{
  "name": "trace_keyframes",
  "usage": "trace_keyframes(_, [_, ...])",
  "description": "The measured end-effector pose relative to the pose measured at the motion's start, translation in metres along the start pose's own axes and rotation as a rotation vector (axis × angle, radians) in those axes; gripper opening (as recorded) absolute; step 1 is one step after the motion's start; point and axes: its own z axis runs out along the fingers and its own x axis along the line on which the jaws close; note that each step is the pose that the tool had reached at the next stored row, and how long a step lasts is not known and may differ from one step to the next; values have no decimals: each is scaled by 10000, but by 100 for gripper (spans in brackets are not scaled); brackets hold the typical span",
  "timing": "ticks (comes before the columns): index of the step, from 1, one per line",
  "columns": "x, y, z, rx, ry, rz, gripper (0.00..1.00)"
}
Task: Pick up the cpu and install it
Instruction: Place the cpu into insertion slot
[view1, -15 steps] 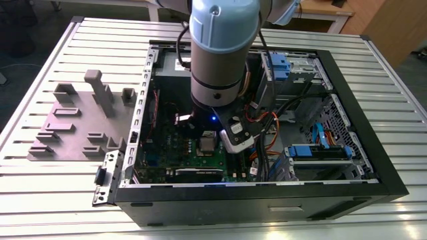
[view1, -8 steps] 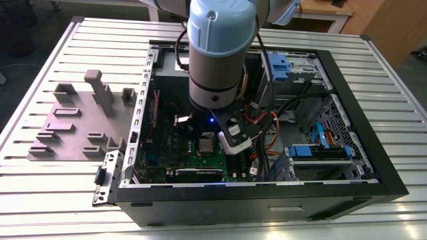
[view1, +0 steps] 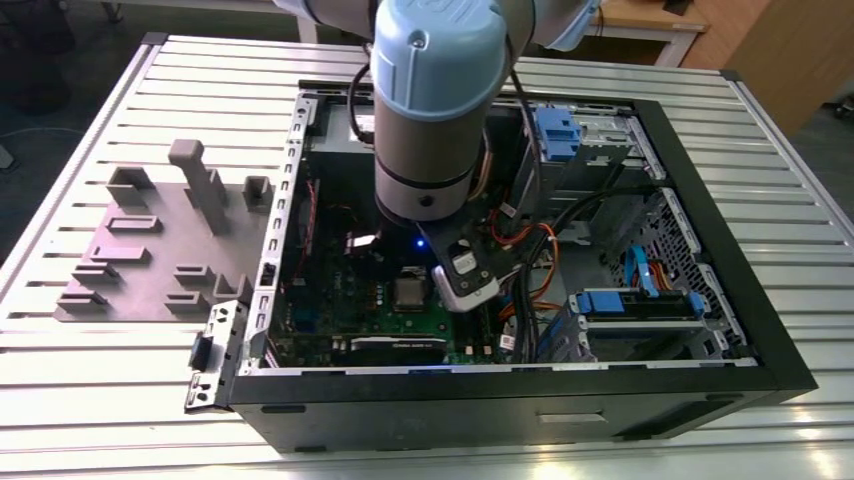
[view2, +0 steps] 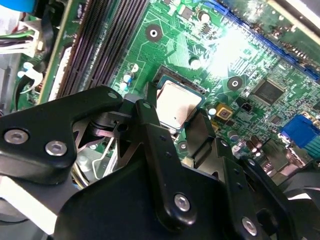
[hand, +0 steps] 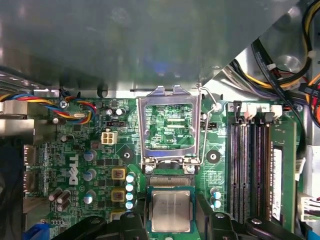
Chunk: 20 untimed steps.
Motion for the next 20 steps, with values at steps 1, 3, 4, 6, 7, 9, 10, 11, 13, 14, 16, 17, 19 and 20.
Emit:
trace_keyframes(1, [5,1,9,-7,0,-4,47])
trace_keyframes(3, [5,0,28,-22,0,-19,47])
trace_keyframes(4, [5,0,34,-22,0,-26,47])
trace_keyframes(6, [1,1,45,-21,1,-28,47])
trace_keyframes(7, [1,1,49,-22,1,-32,47])
trace_keyframes(9, [0,1,58,-28,2,-42,47])
trace_keyframes(10, [1,1,65,-34,1,-44,47])
trace_keyframes(11, [1,2,71,-43,1,-45,47])
trace_keyframes(13, [1,2,81,-63,1,-46,47])
trace_keyframes(14, [1,2,87,-72,2,-45,47])
trace_keyframes(16, [1,2,99,-85,1,-45,47])
trace_keyframes(17, [1,2,102,-86,2,-45,47])
trace_keyframes(19, [1,2,104,-86,3,-45,47])
trace_keyframes(20, [0,2,104,-86,3,-45,47])
